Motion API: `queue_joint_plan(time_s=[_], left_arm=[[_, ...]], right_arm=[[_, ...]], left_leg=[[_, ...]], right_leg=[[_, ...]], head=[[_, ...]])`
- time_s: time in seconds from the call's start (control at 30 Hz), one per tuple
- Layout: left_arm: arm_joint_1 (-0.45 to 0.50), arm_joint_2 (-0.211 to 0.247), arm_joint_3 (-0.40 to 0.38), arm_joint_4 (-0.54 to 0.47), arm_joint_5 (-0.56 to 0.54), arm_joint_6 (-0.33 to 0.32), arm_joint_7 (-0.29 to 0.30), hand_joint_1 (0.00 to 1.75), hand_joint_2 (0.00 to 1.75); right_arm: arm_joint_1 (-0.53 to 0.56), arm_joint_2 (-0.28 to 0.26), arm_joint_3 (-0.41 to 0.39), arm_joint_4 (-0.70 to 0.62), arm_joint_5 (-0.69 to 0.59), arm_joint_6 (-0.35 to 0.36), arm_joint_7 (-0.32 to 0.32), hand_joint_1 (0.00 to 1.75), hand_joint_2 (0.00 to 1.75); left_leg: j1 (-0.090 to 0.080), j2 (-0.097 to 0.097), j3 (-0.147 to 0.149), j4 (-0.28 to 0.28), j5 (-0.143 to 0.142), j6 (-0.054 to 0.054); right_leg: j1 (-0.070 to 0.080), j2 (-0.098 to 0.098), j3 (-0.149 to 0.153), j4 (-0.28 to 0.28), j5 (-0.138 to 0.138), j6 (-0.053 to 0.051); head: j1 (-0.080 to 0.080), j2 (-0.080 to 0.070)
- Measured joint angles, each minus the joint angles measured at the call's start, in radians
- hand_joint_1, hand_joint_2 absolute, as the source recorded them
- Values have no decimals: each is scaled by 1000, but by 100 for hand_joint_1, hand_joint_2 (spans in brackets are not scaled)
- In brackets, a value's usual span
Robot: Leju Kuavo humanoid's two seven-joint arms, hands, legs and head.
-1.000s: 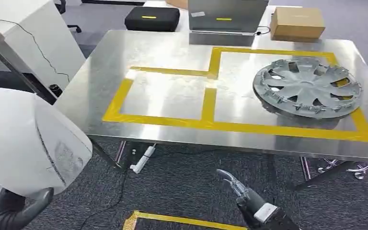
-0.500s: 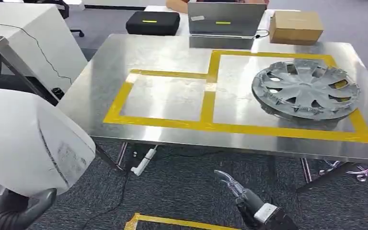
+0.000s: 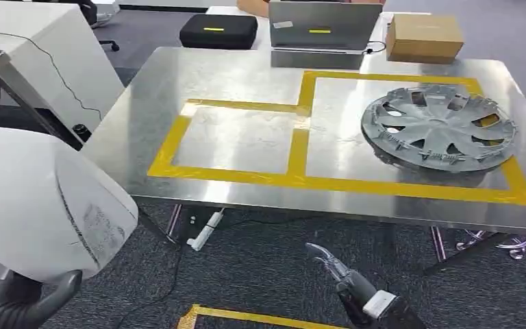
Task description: Take the parts from the cabinet and place them on the table.
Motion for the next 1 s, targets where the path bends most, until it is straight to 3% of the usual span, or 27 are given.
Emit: queue_joint_plan(time_s=[1.0], left_arm=[[0, 0, 0, 0, 0, 0, 0, 175, 175]], right_arm=[[0, 0, 0, 0, 0, 0, 0, 0, 0]], left_leg=[[0, 0, 0, 0, 0, 0]], right_leg=[[0, 0, 0, 0, 0, 0]], head=[[0, 0]])
